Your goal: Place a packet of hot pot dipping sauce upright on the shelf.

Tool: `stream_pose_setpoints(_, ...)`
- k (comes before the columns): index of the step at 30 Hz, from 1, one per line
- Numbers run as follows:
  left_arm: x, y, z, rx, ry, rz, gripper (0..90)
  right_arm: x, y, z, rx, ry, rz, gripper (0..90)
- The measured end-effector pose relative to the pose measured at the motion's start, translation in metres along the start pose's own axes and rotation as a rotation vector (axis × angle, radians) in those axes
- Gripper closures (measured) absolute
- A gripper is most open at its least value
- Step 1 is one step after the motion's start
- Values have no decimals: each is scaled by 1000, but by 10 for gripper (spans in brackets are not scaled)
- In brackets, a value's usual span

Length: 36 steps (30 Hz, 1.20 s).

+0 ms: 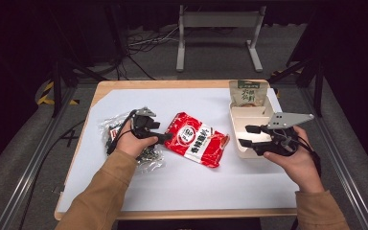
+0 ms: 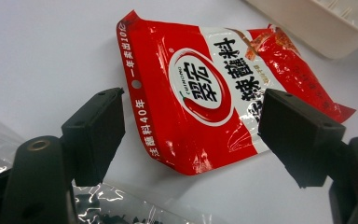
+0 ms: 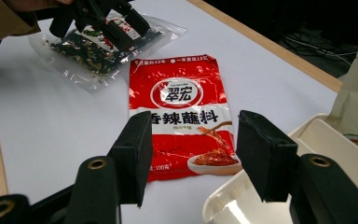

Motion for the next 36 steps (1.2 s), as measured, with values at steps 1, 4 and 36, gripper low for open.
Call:
stream_pose_setpoints(1, 1, -1, -1, -11, -1, -6, 259, 0, 0, 0, 0, -1, -1, 444)
stream_pose_setpoints(4, 5, -4, -3, -22, 2, -18, 306, 0, 0, 0, -1, -2, 0, 437)
stream_pose_setpoints(36, 25, -17, 6, -141, -109, -48, 437, 6, -2, -4, -25, 4, 2, 439)
Point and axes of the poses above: each handheld gripper's, and its own axes: x roughly forward along the jaws, y roughly out of its top, z roughly to its right, the point moved 7 cm from there along x, roughly forward along the jaws, and after that the axes turned 9 degrees about z, right-handed, at the moved point
